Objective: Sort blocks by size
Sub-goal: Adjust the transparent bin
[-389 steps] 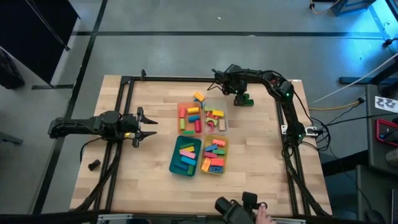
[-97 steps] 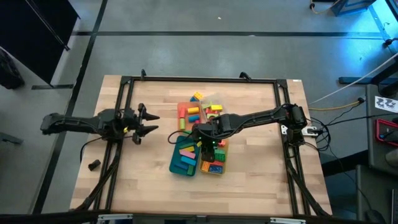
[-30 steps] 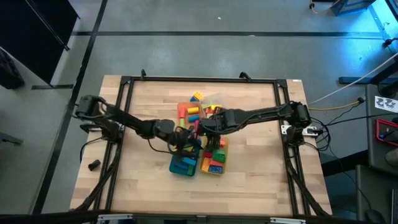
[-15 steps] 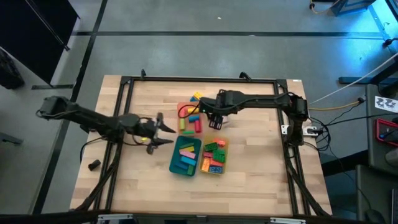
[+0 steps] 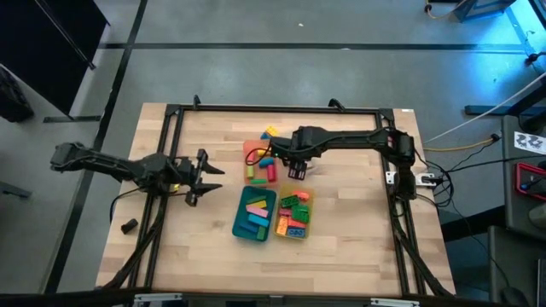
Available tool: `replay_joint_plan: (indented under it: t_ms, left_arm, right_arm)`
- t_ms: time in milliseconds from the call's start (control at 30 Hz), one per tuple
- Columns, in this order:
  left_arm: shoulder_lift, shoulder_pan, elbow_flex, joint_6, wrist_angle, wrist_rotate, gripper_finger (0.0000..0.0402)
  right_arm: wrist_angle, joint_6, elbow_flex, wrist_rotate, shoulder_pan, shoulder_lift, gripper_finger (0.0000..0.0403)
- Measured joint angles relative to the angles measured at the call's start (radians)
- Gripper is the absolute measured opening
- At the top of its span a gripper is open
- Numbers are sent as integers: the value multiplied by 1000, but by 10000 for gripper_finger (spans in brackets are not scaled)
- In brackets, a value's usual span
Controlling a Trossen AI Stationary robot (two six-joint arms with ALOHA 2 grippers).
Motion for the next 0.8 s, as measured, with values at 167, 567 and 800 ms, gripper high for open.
replay_joint_plan:
  t_ms: [167, 567, 800]
  left_arm:
    - [-26, 0, 0, 36, -10, 0, 194]
    - [-27, 0, 0, 24, -17, 0, 194]
    - [-27, 0, 0, 24, -16, 0, 194]
  right_arm:
    - [18, 18, -41, 58, 0, 0, 225]
    - [66, 74, -198, 16, 0, 0, 225]
    - [126, 80, -218, -124, 9, 0, 225]
